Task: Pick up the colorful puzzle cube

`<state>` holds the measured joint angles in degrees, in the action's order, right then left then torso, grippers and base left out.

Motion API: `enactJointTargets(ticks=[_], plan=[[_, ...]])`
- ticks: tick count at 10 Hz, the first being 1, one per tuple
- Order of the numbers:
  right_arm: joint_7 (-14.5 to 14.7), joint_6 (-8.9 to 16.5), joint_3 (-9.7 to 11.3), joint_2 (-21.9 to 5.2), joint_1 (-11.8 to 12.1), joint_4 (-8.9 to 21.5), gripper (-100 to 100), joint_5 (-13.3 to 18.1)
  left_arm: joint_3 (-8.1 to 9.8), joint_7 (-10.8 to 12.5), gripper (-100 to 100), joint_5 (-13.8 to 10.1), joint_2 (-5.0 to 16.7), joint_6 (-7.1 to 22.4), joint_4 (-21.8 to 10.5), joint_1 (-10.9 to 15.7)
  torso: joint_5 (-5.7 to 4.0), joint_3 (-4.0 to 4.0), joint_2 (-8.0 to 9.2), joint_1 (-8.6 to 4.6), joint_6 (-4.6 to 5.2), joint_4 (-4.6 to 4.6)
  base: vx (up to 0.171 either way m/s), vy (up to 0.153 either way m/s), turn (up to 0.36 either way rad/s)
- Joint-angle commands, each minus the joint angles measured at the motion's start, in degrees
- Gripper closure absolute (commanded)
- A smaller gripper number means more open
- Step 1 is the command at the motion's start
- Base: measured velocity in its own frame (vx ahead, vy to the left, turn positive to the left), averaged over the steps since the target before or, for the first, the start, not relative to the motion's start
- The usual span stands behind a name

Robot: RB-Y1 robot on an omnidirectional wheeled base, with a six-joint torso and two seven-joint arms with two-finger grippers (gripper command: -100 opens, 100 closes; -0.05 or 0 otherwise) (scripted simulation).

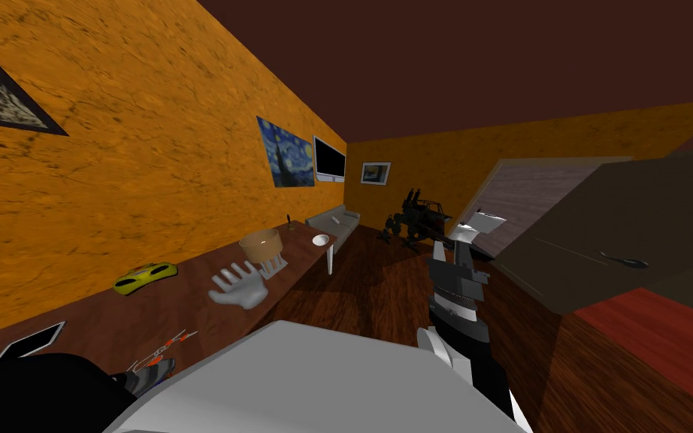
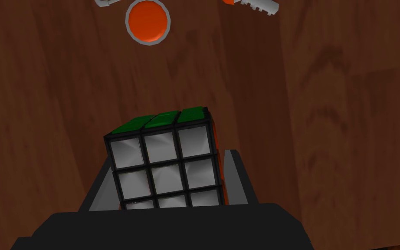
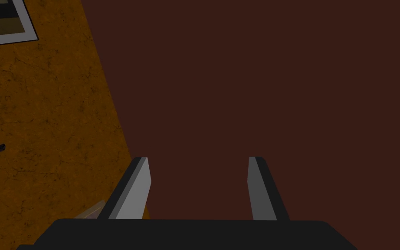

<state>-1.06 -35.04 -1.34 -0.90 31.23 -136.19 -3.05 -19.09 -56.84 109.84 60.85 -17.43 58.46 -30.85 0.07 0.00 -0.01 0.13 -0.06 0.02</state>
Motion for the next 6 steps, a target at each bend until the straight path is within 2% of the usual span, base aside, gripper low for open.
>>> enactJointTargets(ticks=[1, 2, 3, 4, 5, 6], plan=[[0.00, 0.00, 0.00, 0.00, 0.00, 0.00, 0, 0.00, 0.00, 0.00, 100, 0.00, 0.00, 0.00, 0.00, 0.00, 0.00, 0.00, 0.00, 0.00, 0.00, 0.00, 0.000, 0.000, 0.000], [0.00, 0.00, 0.00, 0.00, 0.00, 0.00, 0, 0.00, -0.01, -0.02, 0, 0.01, 0.01, 0.00, 0.00, 0.00, 0.00, 0.00, 0.00, 0.00, -0.01, 0.00, 0.000, 0.000, 0.000], [0.00, 0.00, 0.00, 0.00, 0.00, 0.00, 0, 0.00, 0.51, -0.24, 100, -0.89, 1.59, -1.52, 1.15, 0.16, 0.00, 0.01, 0.01, 0.00, -0.01, 0.01, -0.027, -0.042, 0.047], [0.00, 0.00, 0.00, 0.00, 0.00, 0.00, 0, 0.00, 0.90, -0.11, 100, -1.31, 2.62, -2.36, 2.05, 0.01, -0.03, 0.05, 0.08, -0.14, 0.00, 0.02, -0.053, -0.077, 0.048], [0.00, 0.00, 0.01, 0.01, 0.00, 0.00, 0, 0.00, 0.73, 0.16, 100, -0.79, 2.03, -1.64, 1.68, -0.09, -0.07, 0.10, 0.18, -0.29, -0.03, 0.04, -0.024, -0.036, 0.010], [0.00, 0.00, 0.00, 0.00, 0.00, 0.00, 0, 0.00, 0.78, 0.06, 0, -0.91, 2.14, -1.83, 1.79, -0.10, -0.05, 0.08, 0.13, -0.19, -0.04, 0.03, -0.004, -0.007, 0.001]])
